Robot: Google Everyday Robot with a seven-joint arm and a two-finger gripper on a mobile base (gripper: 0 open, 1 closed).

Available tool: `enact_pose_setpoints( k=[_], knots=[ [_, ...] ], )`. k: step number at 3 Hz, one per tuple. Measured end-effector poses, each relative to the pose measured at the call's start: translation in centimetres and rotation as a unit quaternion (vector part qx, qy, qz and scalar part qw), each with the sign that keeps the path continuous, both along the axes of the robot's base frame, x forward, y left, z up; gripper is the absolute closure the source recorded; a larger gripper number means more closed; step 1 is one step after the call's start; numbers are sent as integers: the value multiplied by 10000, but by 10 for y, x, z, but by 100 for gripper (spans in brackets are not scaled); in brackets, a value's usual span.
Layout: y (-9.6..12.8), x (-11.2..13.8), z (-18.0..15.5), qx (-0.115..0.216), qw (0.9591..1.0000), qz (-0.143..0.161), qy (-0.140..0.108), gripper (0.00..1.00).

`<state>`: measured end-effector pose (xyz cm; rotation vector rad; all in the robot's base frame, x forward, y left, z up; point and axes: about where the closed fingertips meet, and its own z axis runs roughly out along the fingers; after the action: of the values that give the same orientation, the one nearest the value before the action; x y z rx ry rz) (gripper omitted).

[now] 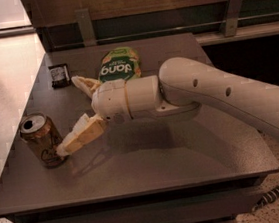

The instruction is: Pick orange can

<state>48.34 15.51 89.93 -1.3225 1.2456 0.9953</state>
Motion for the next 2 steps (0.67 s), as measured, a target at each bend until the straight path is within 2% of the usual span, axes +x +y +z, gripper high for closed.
enact_pose_setpoints(
  k=[2],
  knots=[
    [30, -34, -18, -10, 9993, 153, 345, 0]
  ],
)
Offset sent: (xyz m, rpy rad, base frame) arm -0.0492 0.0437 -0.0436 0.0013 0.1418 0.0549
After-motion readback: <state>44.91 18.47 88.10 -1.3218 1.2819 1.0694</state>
